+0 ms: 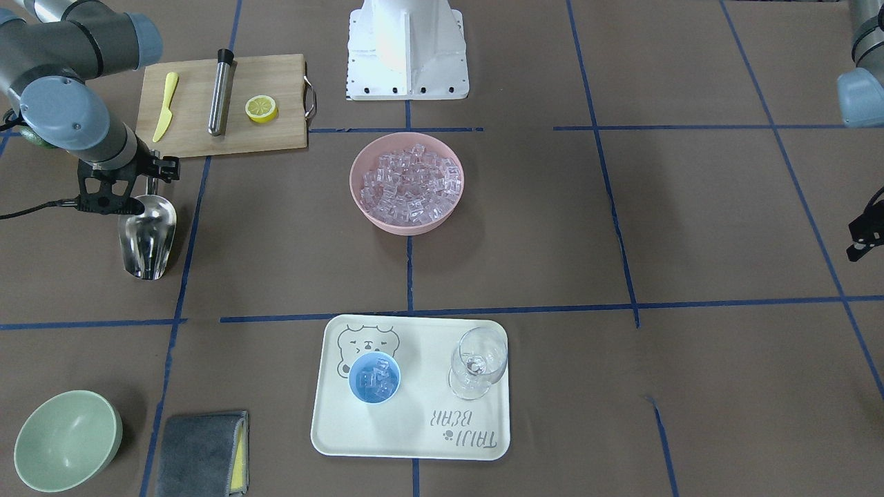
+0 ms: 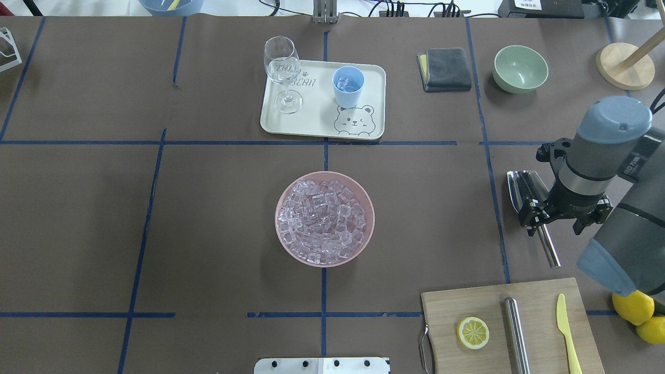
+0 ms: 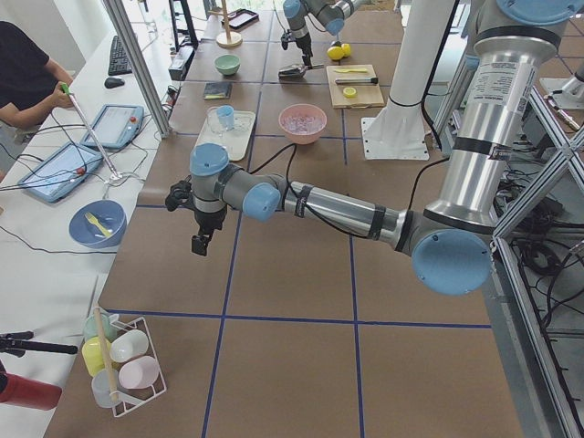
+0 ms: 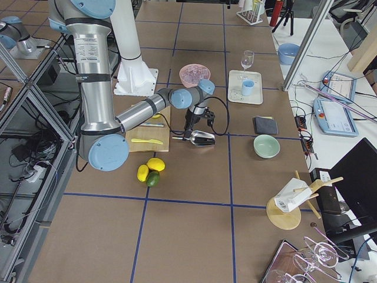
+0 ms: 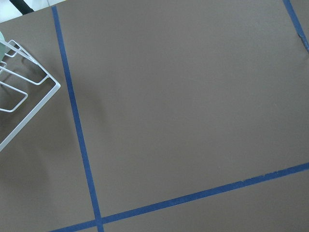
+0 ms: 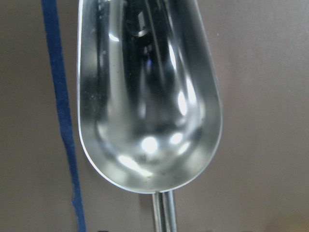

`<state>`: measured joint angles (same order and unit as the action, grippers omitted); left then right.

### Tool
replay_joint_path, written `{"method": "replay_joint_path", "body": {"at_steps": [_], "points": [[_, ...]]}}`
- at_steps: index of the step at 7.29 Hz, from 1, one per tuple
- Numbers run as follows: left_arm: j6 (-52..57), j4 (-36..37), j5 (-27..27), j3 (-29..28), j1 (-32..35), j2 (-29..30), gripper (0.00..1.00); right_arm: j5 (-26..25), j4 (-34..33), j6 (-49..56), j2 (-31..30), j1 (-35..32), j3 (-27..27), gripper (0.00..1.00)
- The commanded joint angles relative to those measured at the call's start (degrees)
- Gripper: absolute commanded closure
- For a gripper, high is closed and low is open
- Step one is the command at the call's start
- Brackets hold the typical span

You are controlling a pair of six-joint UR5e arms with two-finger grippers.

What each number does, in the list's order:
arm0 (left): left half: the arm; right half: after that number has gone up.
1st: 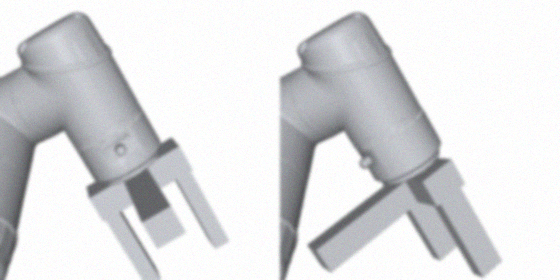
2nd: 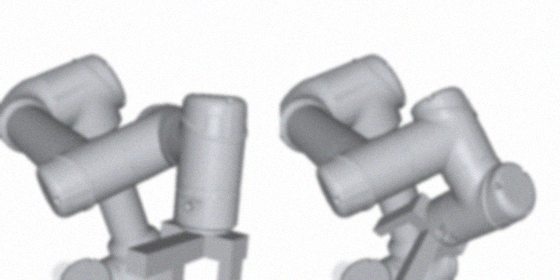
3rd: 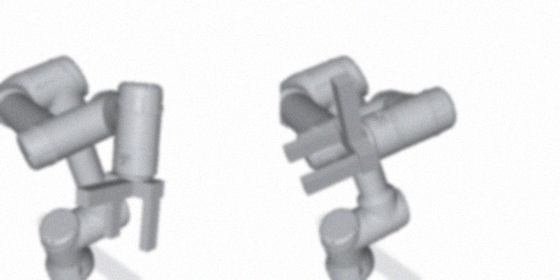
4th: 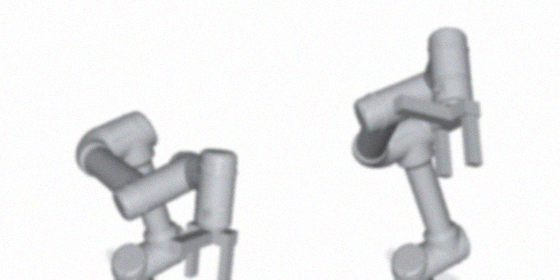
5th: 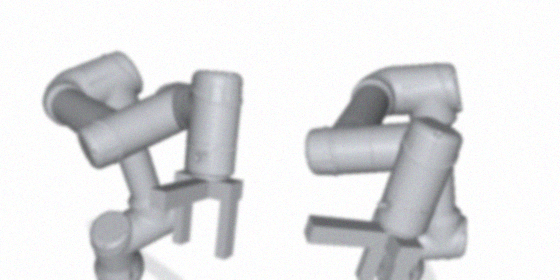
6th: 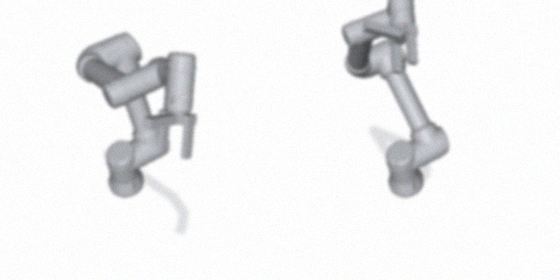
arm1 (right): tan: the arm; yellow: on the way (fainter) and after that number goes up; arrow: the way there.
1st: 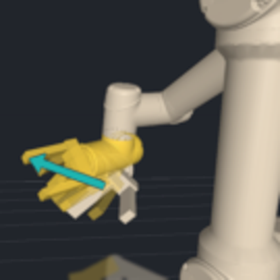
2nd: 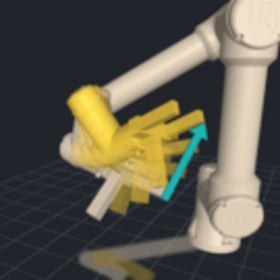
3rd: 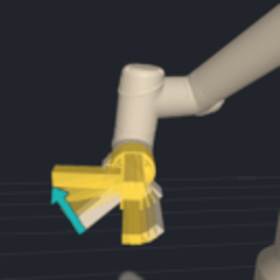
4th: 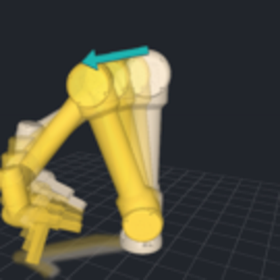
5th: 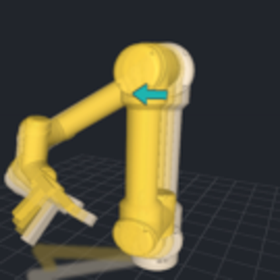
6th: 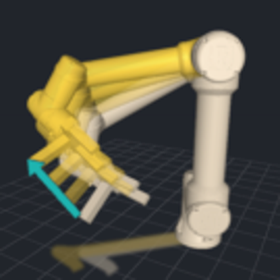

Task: Put ice in cup with scoop
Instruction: 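Open the right gripper and lift it away from the standing scoop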

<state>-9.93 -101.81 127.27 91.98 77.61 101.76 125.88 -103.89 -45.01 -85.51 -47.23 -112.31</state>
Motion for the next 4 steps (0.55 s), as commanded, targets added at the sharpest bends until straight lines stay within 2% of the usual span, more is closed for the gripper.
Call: {"method": "replay_joint_path", "body": {"at_steps": [1, 4], "points": [[0.00, 0.12, 0.00, 0.21, 0.00, -0.68, 0.00, 1.03, 0.18, 2.28, -1.07, -9.76, -4.66, 0.00], [0.09, 0.12, 0.09, 1.62, 0.35, -3.75, 0.00, 2.60, -0.17, 28.13, -2.37, -22.24, -3.54, 0.00]]}}
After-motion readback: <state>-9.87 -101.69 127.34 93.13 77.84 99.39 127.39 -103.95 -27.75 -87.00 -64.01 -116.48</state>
